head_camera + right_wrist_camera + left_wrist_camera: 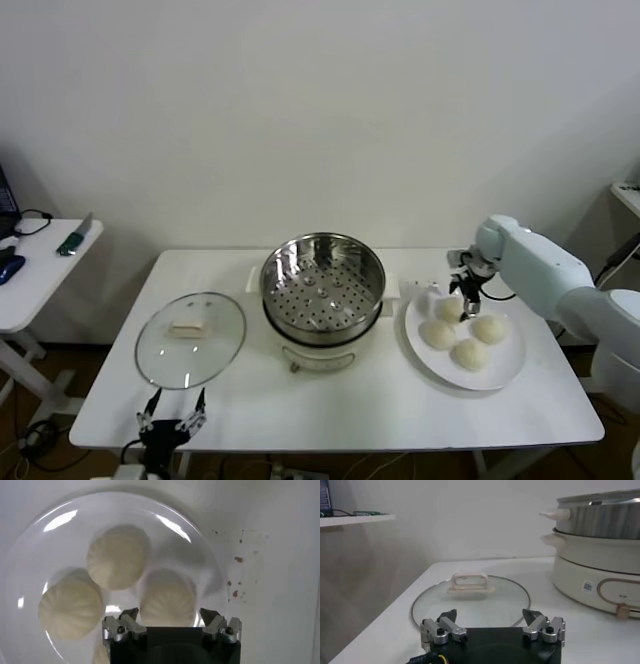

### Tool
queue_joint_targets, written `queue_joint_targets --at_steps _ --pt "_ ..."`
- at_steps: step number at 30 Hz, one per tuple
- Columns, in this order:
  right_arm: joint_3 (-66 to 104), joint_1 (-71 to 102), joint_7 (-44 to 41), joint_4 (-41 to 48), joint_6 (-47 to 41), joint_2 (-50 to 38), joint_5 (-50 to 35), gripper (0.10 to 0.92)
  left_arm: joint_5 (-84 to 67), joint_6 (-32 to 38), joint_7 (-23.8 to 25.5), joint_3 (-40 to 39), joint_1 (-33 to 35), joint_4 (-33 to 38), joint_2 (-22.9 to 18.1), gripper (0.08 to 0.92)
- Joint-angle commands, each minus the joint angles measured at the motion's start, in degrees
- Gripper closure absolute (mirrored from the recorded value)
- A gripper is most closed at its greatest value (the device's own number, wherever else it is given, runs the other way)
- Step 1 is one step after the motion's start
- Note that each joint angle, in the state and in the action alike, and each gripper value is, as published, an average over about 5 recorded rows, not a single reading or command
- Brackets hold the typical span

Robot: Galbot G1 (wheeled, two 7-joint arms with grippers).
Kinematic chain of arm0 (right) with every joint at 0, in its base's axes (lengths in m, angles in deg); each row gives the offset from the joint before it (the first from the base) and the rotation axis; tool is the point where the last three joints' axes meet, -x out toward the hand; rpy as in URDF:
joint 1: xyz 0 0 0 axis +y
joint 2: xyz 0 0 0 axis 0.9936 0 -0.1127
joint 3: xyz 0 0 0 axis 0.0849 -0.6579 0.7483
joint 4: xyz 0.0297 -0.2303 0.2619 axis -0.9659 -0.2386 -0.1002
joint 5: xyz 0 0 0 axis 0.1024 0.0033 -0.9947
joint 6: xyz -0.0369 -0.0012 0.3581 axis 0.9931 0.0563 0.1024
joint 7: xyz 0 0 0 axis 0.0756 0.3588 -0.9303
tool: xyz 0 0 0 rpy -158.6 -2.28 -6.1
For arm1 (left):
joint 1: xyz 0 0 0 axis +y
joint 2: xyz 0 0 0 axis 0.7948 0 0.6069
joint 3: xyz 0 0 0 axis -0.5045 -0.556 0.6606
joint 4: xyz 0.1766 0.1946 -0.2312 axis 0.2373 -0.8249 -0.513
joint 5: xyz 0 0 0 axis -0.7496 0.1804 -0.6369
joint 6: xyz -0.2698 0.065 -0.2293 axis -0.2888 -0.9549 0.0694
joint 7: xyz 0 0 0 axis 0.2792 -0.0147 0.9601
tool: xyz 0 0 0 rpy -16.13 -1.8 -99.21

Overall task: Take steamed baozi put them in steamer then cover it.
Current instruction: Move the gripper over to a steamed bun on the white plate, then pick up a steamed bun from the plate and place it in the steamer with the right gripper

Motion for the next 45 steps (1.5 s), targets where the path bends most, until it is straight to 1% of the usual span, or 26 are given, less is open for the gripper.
queue_joint_targets --at_steps 1,7,15,19,22,25,29,35,40,45 --pt "2.97 0.79 0.66 2.22 0.96 1.17 2.77 0.203 -0.06 0.03 -0.02 0.03 -0.05 -0.26 0.10 0.177" --pt "2.68 0.91 0.19 1.75 0.93 1.32 2.92 0.221 -0.11 -0.04 -0.38 0.04 -0.14 -0.28 0.18 0.177" --pt "2.28 0.63 -0.14 1.28 0.95 1.37 2.81 0.326 -0.16 -0.29 -0.92 -0.17 -0.53 -0.48 -0.21 0.177" --pt "1.82 0.05 -0.41 0.97 1.25 1.38 2.11 0.337 -0.19 -0.29 -0.97 -0.15 -0.54 -0.54 -0.24 0.177" --pt "-0.05 -1.20 -0.77 -0.96 1.30 0.51 -0.09 0.338 -0.43 -0.30 -1.03 -0.09 -0.56 -0.63 -0.25 0.177" --pt "-5.73 -5.37 -1.22 -6.42 1.53 -1.93 -4.93 0.338 -0.77 -0.33 -1.11 -0.08 -0.59 -0.78 -0.24 0.177" --pt "-17.34 -15.57 -2.03 -17.19 2.44 -5.59 -12.35 0.338 -0.89 -0.48 -1.23 -0.01 -0.58 -0.60 -0.06 0.177" --pt "-29.53 -33.14 -3.16 -31.46 4.55 -7.72 -19.27 0.338 -1.07 -0.66 -1.34 0.48 -0.44 0.11 0.82 0.177" --pt "-33.58 -42.02 -3.46 -39.99 7.83 -6.65 -22.02 0.338 -1.33 -0.67 -1.37 0.64 -0.15 0.73 1.28 0.177" --pt "-34.57 -45.72 -2.33 -47.14 11.86 -3.56 -20.75 0.338 -1.40 -0.89 -1.41 0.47 0.08 1.06 1.47 0.177"
